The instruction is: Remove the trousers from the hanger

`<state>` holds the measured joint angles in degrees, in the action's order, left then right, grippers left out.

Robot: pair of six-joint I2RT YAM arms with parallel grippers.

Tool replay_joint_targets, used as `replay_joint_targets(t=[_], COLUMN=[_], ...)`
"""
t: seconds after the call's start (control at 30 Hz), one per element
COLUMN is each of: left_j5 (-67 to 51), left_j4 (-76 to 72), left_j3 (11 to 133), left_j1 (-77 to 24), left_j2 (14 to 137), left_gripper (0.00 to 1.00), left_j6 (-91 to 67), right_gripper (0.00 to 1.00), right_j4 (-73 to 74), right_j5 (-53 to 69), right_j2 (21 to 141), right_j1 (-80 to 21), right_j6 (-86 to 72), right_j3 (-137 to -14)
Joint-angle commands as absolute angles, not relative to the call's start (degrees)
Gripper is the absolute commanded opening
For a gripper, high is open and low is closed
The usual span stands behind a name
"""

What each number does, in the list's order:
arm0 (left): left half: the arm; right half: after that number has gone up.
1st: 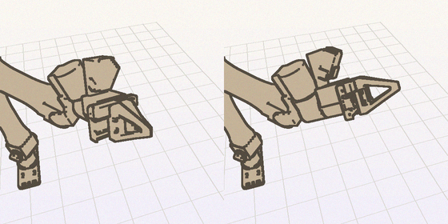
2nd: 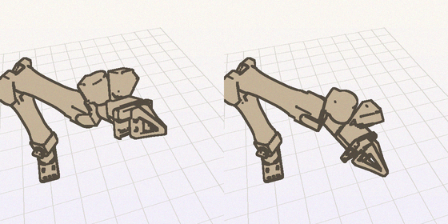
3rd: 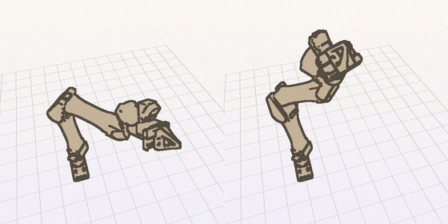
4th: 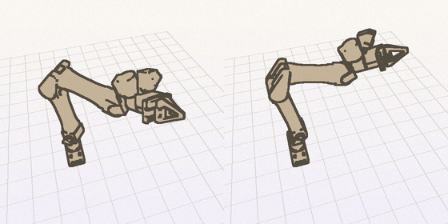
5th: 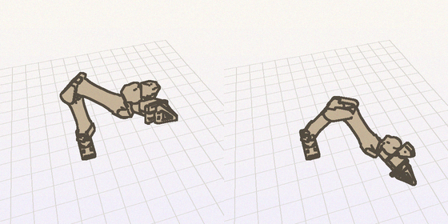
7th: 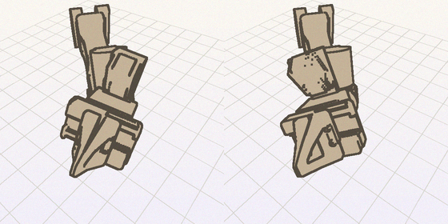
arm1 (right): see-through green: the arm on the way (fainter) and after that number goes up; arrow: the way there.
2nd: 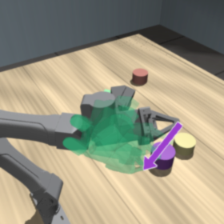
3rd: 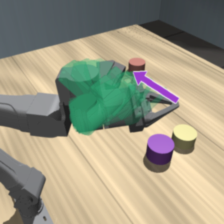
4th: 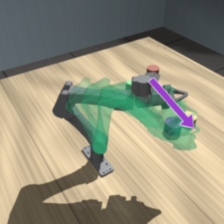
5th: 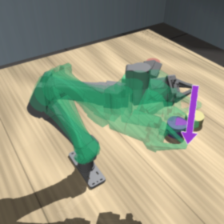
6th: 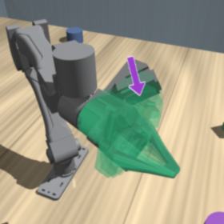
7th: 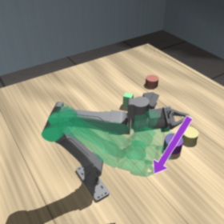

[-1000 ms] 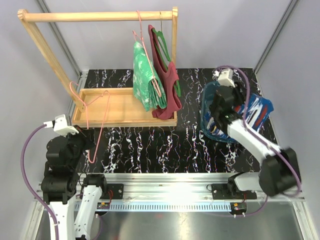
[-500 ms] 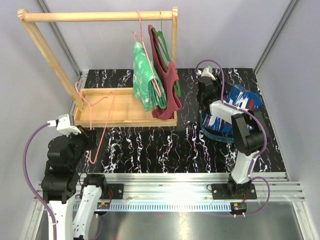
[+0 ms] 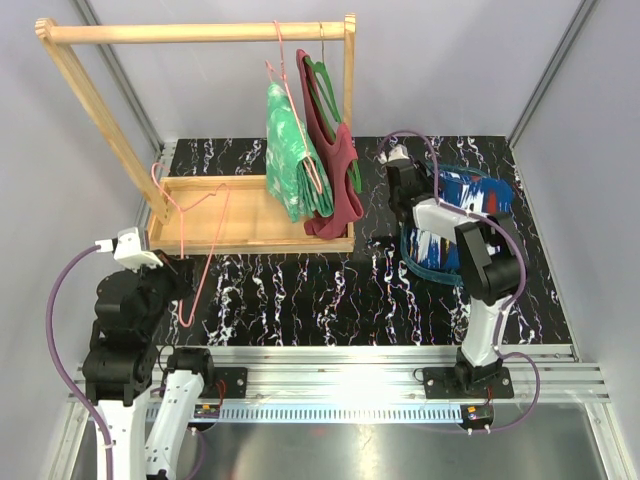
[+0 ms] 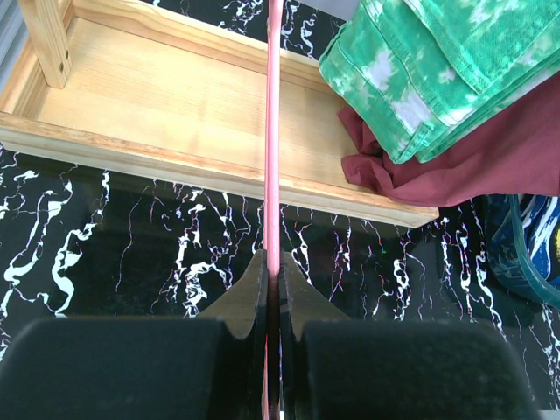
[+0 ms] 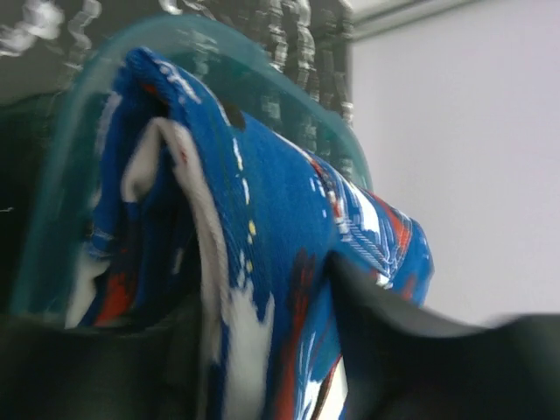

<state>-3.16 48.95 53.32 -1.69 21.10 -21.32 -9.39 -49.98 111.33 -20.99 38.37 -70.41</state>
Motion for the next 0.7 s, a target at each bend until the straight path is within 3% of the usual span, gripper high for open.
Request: replay_joint_targets(t=[0.0, 0.07, 0.1, 0.13, 0.17, 0.3, 0.33, 0.47, 0.67], left_j5=[-2.99, -2.46, -1.59, -1.15, -0.79, -0.18, 1.39, 0.53, -1.76], left_j4=[45.0, 46.05, 46.32, 46.58, 47.02, 47.37, 47.55, 48.34, 48.52], left_j3=[55.19, 57.11, 57.65, 58.35, 59.4, 62.13, 62.75, 67.49, 76.28], left_j1=[-1.93, -1.93, -1.93, -2.02, -2.02, -2.02, -2.02, -2.02, -2.02], left_j2=[22.59, 23.2, 23.81, 24.17, 24.43, 25.84, 26.19, 28.47, 32.51], left_gripper=[0.0, 0.0, 0.0, 0.0, 0.0, 0.0, 0.0, 0.0, 0.0], left_j6=[-20.22, -19.95, -19.95, -19.78, -19.6, -19.34, -19.25, -18.9, -15.39], right_gripper=[0.59, 0.65, 0.85, 0.96, 0.99, 1.0, 0.99, 0.99, 0.99], right_j4=[5.16, 11.05, 15.86, 17.47, 20.27, 22.42, 21.46, 19.24, 21.0], right_j5=[-39.83, -32.55, -29.3, -23.18, -19.64, 7.29, 8.95, 3.63, -7.03], right_j2=[103.38, 101.17, 98.64, 97.13, 95.64, 87.83, 86.58, 86.21, 99.82], right_j1=[-20.84, -19.69, -18.99, -17.42, -16.45, -8.55, -7.13, -0.81, 3.25], right_j6=[25.18, 20.68, 16.13, 13.91, 11.62, -2.15, -4.37, -11.68, -13.89], right_j3=[-76.72, -80.32, -81.38, -82.34, -82.7, -80.18, -78.76, -74.27, -76.81])
